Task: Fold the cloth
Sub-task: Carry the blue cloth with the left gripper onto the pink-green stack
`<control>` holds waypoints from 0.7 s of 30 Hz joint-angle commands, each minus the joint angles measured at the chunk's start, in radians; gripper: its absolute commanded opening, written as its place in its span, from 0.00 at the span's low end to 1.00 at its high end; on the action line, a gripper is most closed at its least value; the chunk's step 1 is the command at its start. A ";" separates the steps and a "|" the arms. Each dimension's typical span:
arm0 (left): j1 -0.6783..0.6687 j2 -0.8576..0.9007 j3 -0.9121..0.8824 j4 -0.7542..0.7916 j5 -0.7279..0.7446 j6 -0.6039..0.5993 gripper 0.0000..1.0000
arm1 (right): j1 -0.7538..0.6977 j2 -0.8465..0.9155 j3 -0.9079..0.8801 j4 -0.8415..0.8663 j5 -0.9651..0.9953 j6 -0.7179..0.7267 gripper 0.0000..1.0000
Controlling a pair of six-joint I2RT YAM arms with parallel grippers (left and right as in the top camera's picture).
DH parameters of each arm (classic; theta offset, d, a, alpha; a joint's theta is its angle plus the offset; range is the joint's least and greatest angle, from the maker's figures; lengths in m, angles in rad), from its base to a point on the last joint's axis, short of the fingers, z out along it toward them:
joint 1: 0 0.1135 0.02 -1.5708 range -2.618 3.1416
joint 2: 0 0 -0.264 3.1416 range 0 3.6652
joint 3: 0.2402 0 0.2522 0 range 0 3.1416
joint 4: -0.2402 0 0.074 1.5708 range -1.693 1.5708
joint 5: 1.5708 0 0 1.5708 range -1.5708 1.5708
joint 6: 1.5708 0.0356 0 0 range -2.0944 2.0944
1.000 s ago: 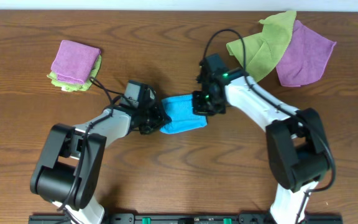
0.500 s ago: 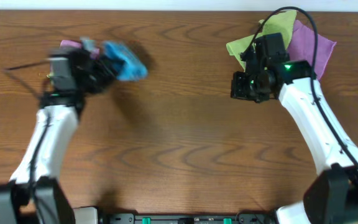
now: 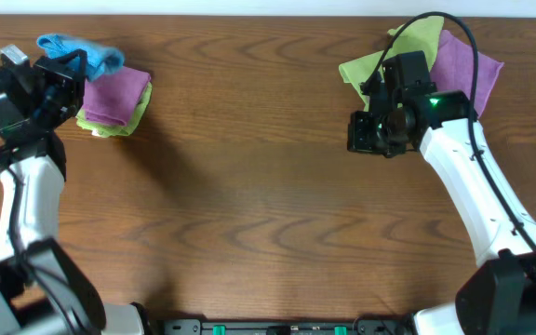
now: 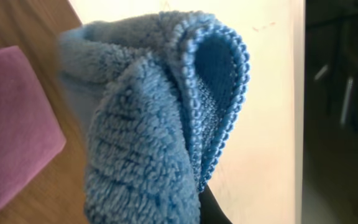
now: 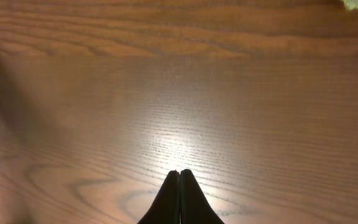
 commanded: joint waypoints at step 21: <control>0.002 0.382 0.013 0.347 0.104 -0.205 0.06 | 0.028 -0.017 0.012 -0.042 0.004 -0.015 0.02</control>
